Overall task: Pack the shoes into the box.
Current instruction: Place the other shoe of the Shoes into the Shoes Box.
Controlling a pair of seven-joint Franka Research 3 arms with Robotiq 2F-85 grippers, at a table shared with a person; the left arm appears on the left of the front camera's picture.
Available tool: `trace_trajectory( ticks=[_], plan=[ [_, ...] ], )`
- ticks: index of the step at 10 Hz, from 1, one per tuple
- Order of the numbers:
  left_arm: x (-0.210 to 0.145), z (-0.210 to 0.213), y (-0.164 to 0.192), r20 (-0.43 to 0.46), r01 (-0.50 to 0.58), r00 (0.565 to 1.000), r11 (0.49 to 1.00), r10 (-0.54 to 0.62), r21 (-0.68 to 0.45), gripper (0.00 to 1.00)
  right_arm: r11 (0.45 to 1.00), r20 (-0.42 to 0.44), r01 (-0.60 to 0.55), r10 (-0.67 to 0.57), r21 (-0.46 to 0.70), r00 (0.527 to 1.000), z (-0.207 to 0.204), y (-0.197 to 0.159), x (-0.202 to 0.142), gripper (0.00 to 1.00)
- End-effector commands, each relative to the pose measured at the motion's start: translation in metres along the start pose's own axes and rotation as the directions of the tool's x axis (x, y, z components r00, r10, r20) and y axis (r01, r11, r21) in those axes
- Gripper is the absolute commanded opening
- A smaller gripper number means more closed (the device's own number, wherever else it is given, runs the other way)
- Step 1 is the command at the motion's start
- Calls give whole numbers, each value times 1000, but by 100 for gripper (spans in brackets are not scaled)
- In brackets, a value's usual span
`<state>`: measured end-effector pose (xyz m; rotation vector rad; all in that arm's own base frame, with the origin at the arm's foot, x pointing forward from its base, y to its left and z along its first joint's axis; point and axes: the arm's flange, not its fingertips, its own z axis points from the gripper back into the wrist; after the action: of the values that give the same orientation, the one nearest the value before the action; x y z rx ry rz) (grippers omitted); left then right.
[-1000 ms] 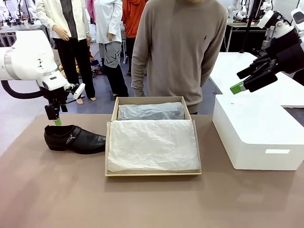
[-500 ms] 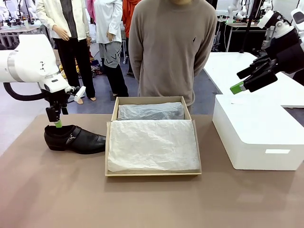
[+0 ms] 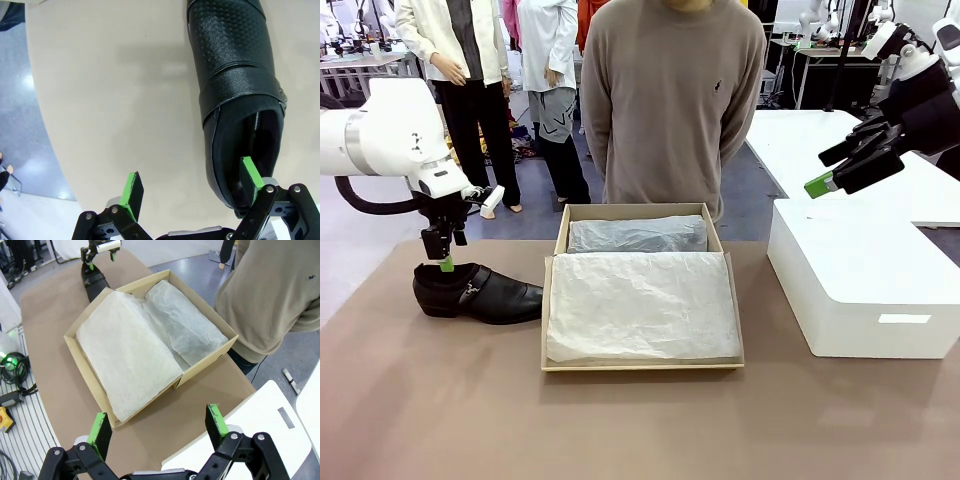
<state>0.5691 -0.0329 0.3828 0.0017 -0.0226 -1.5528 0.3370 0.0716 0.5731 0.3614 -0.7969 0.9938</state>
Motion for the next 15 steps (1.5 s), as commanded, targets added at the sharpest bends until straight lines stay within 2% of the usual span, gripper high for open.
trace_trajectory(
  ticks=[1,13,14,15],
  plan=[
    [-6,-4,5,-2,32,999,999,-33,-18,100,1000,14,0,-1,10,1000,0,-1,1,100],
    [-10,-45,5,16,32,999,993,-30,-113,100,1000,14,0,-1,10,1000,0,-1,1,100],
    [-10,-45,5,35,50,998,992,-46,-118,96,1000,14,0,-1,10,1000,0,-1,1,100],
    [-10,-45,3,36,46,998,991,-42,-124,76,1000,14,0,-1,10,1000,0,-1,1,100]
  ],
)
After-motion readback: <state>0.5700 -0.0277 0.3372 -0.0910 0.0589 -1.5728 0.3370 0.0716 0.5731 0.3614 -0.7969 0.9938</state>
